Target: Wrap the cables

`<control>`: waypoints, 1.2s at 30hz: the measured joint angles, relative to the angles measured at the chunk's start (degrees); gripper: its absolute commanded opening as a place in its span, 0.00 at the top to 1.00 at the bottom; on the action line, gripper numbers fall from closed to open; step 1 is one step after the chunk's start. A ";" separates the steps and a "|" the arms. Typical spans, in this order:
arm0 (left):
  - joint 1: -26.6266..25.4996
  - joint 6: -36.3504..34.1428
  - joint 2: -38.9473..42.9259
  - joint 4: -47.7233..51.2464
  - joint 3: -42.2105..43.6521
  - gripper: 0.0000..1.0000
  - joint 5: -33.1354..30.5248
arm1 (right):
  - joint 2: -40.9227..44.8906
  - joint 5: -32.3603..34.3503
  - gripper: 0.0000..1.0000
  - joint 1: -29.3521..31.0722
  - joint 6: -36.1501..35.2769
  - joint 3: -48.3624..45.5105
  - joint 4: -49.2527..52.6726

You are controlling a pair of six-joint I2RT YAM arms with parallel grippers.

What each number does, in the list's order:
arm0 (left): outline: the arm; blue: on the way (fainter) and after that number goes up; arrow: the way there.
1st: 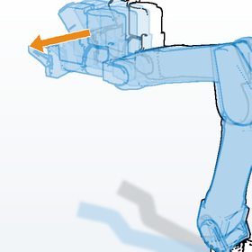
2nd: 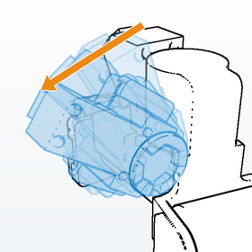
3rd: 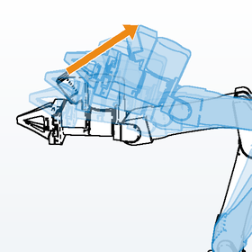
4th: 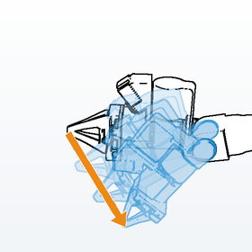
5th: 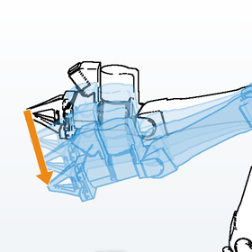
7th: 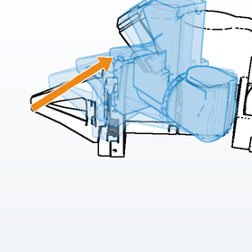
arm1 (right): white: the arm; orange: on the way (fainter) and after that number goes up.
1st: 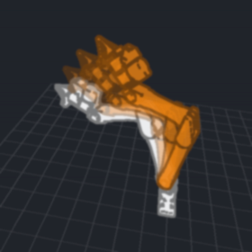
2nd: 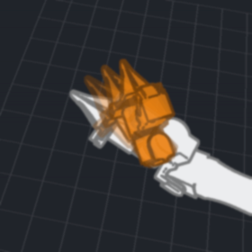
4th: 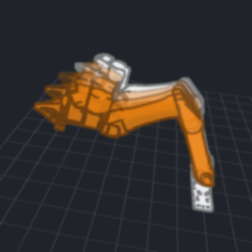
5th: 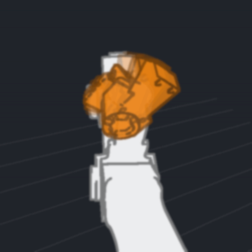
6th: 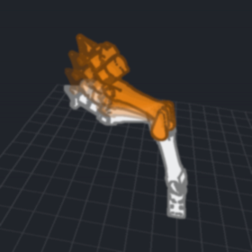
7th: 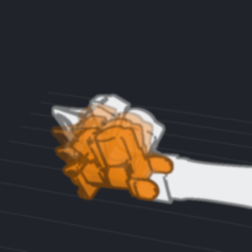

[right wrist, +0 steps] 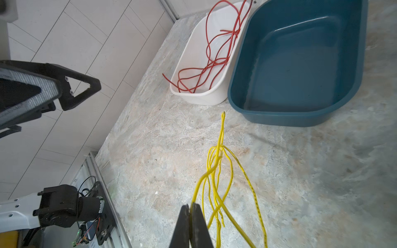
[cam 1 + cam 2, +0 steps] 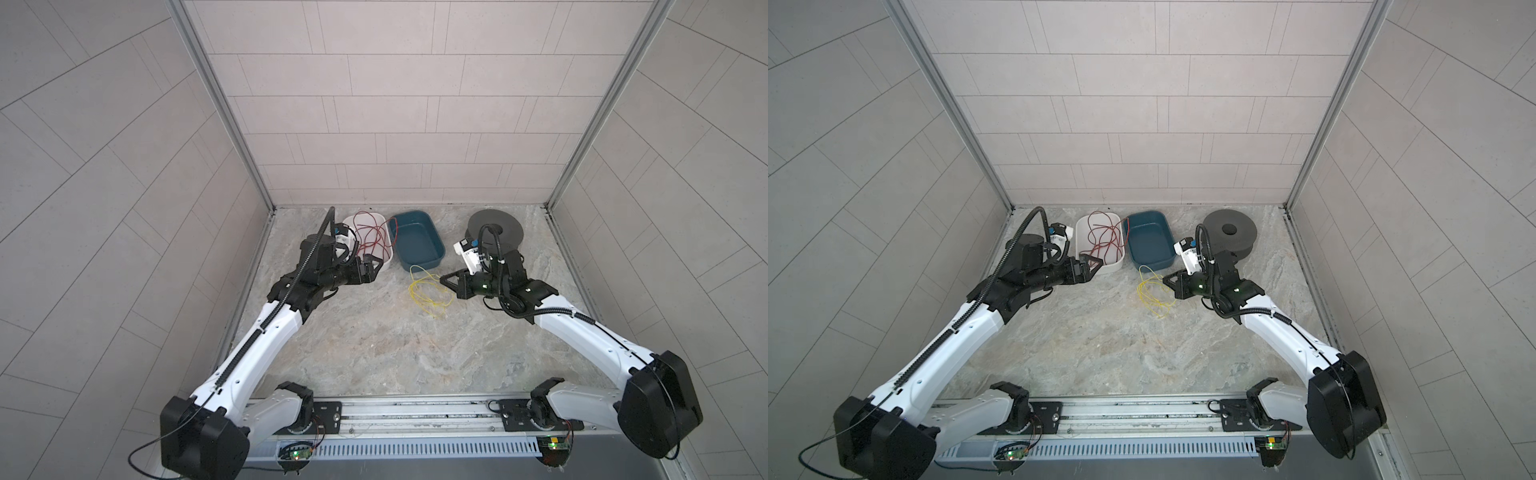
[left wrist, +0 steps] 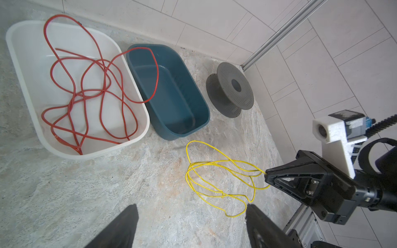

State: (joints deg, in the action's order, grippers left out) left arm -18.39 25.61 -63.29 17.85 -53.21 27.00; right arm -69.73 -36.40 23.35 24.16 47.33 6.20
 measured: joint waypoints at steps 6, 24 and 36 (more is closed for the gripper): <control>0.00 4.66 -0.13 -2.91 4.94 0.18 2.25 | -0.39 -2.27 1.00 0.26 0.02 -0.85 -1.84; 0.00 31.43 -8.63 -21.16 9.03 0.31 9.31 | -3.21 -1.84 1.00 8.09 -3.02 0.94 -6.62; 0.00 45.16 -12.39 -29.68 10.69 0.43 12.37 | -3.50 3.65 1.00 13.81 -7.08 4.63 -7.37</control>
State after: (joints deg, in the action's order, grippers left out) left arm -18.39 70.76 -75.68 -11.84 -42.52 39.38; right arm -73.23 -32.75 37.17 17.08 51.96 -1.17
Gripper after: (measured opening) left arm 0.577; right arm 0.048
